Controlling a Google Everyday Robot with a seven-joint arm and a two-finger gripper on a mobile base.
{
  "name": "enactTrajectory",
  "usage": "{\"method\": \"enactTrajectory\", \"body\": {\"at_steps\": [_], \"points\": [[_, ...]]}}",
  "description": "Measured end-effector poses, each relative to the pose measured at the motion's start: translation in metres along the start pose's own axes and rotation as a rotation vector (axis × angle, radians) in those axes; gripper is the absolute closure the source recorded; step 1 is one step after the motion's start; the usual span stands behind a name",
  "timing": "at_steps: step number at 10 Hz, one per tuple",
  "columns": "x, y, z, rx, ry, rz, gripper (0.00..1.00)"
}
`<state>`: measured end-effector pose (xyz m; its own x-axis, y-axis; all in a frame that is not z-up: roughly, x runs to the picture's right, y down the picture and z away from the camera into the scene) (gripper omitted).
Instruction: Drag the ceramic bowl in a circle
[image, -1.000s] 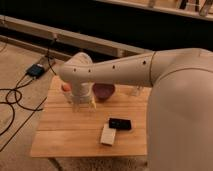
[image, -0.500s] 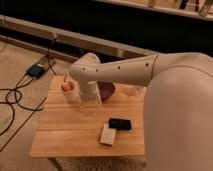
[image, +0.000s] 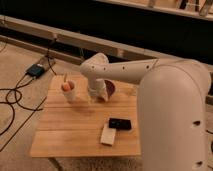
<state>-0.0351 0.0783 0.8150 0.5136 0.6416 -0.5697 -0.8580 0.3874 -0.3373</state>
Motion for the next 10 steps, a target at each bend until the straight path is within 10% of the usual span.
{"method": "enactTrajectory", "body": {"at_steps": [5, 10], "points": [[-0.03, -0.032, 0.015, 0.111, 0.001, -0.281, 0.35], [-0.046, -0.042, 0.036, 0.134, -0.011, -0.412, 0.35]]}}
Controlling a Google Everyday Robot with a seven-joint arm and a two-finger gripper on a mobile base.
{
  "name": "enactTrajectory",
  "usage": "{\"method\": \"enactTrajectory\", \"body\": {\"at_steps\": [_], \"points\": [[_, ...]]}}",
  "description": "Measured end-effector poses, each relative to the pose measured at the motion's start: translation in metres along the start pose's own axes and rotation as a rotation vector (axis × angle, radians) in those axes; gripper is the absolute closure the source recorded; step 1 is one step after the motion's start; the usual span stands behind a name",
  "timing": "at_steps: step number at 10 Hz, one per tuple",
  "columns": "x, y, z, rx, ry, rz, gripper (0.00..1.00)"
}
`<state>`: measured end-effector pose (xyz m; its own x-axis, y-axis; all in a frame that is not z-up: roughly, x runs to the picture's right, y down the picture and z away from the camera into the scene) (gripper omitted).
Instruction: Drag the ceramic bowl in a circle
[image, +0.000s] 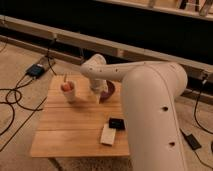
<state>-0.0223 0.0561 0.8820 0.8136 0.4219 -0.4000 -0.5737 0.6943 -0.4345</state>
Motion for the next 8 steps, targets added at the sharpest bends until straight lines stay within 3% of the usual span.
{"method": "enactTrajectory", "body": {"at_steps": [3, 8], "points": [[-0.001, -0.006, 0.011, -0.007, 0.001, -0.062, 0.35], [-0.003, -0.012, 0.032, -0.035, 0.022, -0.106, 0.35]]}}
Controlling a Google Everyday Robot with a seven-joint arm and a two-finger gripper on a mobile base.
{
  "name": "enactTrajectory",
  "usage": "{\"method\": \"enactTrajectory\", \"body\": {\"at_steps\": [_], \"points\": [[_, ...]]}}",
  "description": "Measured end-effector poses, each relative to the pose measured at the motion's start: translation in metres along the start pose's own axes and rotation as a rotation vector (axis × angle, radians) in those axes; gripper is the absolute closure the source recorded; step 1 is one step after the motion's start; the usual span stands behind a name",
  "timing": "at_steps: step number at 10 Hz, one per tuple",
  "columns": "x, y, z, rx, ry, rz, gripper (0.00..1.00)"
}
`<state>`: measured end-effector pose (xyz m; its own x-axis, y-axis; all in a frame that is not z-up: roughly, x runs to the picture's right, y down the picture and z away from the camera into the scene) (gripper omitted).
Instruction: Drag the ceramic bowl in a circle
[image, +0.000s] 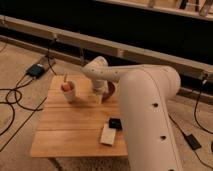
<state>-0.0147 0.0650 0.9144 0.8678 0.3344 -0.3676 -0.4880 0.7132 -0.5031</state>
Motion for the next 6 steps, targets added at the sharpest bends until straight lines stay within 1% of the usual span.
{"method": "enactTrajectory", "body": {"at_steps": [3, 6], "points": [[-0.0004, -0.003, 0.0073, -0.009, 0.011, -0.009, 0.35], [-0.0007, -0.0028, 0.0069, -0.01, 0.01, -0.009, 0.35]]}}
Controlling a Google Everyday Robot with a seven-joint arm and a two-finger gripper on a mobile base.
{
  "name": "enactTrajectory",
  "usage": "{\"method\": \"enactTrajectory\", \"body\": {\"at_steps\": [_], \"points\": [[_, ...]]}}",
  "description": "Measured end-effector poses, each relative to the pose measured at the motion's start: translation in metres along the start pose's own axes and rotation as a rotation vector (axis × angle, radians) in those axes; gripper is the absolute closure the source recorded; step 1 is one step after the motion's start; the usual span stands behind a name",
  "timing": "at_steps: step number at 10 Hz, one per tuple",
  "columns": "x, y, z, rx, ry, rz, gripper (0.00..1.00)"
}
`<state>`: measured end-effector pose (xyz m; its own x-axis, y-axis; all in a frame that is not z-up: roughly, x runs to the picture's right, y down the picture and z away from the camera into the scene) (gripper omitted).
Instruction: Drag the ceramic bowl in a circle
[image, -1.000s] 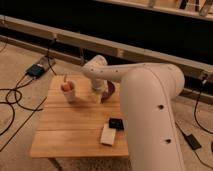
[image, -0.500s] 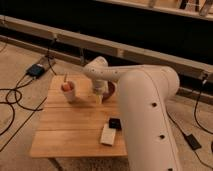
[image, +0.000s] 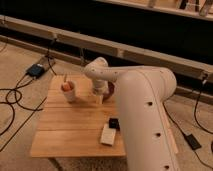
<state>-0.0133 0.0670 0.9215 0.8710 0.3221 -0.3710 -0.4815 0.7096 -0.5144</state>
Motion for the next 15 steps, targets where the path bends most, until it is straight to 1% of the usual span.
{"method": "enactTrajectory", "body": {"at_steps": [6, 8, 10, 11, 12, 13, 14, 15], "points": [[0.0, 0.0, 0.0, 0.001, 0.002, -0.006, 0.35], [-0.001, 0.0, -0.001, 0.003, 0.005, -0.028, 0.35], [-0.003, 0.0, -0.003, 0.009, -0.002, -0.055, 0.35], [-0.006, 0.001, -0.003, 0.012, -0.012, -0.068, 0.38], [-0.006, 0.002, -0.003, 0.007, -0.015, -0.076, 0.44], [-0.008, 0.006, -0.003, -0.002, -0.029, -0.086, 0.56], [-0.009, 0.007, -0.002, -0.007, -0.035, -0.092, 0.64], [-0.01, 0.009, -0.001, -0.008, -0.046, -0.102, 0.76]]}}
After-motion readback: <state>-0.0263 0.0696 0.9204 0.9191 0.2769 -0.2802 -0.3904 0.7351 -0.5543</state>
